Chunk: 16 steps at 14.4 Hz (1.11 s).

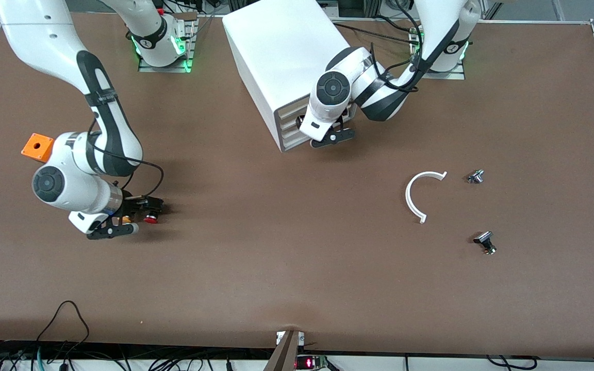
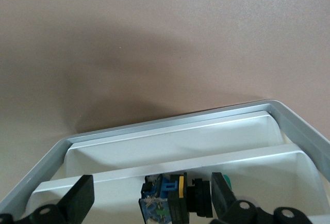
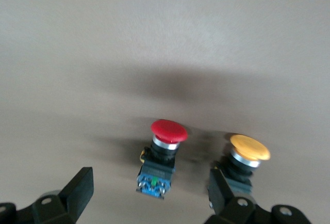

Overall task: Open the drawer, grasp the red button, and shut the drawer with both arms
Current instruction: 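Set the red button beside the yellow button and open the right gripper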

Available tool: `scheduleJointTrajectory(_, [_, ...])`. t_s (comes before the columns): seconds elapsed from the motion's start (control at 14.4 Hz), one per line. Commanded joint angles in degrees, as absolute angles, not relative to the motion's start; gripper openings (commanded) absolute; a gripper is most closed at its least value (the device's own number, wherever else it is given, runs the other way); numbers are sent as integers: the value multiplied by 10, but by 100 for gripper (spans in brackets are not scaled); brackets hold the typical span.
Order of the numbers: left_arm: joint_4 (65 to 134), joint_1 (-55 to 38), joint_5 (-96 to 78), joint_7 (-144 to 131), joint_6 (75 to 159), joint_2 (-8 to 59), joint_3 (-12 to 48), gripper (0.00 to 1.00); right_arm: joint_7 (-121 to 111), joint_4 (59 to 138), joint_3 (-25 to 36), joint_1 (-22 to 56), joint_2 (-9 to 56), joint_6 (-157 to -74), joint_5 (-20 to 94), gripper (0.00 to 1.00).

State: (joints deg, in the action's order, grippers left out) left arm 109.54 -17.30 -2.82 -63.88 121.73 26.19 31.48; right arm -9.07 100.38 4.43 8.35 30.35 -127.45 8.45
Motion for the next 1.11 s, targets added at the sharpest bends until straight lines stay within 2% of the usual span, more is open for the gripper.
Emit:
scheduleJointTrajectory(0.0, [1097,-172,-40,-642,1212,258,316,100,-83,1013,52,78,253,-1236,68,99])
scheduleJointTrajectory(0.28, [1073,-153,-39,-631,1179,251,312,100,-55,1012,54,85,200,-1185,10,99])
scheduleJointTrajectory(0.62, [985,-100,-27,-600,1057,251,308,100,-37,980,48,87,114,-1080,-20,99])
scheduleJointTrajectory(0.9, [918,-27,-22,-465,951,250,308,100,-28,873,54,82,105,-949,-17,99])
scheduleJointTrajectory(1.04, [892,-8,21,-416,914,247,309,100,31,846,58,81,101,-906,-15,99])
